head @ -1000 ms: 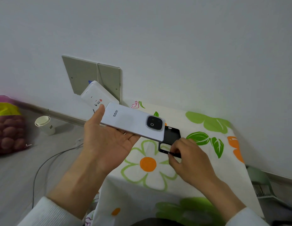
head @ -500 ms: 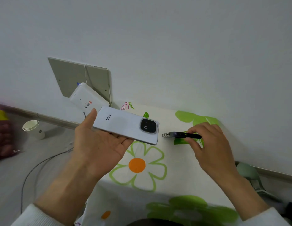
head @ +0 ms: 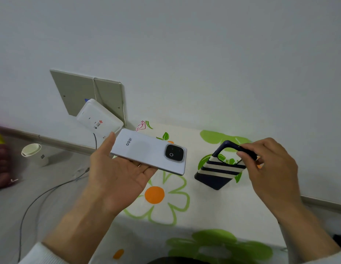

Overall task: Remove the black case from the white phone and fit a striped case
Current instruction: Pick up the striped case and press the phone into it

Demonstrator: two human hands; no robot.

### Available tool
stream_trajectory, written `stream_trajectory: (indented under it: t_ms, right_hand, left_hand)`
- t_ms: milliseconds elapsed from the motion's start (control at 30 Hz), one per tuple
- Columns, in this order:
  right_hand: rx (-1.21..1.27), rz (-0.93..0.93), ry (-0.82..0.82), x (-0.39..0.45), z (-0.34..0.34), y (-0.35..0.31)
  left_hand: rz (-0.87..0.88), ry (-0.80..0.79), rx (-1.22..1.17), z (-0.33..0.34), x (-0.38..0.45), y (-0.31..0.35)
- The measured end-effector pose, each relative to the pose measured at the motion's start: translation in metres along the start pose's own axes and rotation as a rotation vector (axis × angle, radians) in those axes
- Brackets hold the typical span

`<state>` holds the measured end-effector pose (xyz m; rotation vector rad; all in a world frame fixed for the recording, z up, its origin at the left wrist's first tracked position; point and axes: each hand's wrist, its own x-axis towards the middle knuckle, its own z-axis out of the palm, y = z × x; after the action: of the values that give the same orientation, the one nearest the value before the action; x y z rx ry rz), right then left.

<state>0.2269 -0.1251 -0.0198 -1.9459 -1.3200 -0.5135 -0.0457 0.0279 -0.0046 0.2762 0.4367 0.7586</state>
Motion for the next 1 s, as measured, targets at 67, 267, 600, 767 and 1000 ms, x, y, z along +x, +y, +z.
stream_trajectory:
  t_ms: [67,267,600,767,1000]
  right_hand:
    - [0.004,0.017,0.008,0.000,-0.005,0.001]
    - [0.029,0.086,0.065,0.006,-0.021,0.005]
    - [0.161,0.317,0.168,0.014,-0.038,0.012]
    - [0.319,0.506,0.167,0.016,-0.043,0.008]
    - [0.554,0.740,0.098,0.019,-0.042,-0.007]
  left_hand:
    - [0.003,0.005,0.009,0.000,0.000,-0.001]
    - [-0.022,0.006,0.027,-0.001,0.000,-0.002]
    - [-0.023,0.024,0.000,0.001,0.000,-0.003]
    - [-0.033,0.021,0.002,0.001,0.000,-0.005]
    - [-0.070,-0.001,-0.023,0.003,0.000,-0.010]
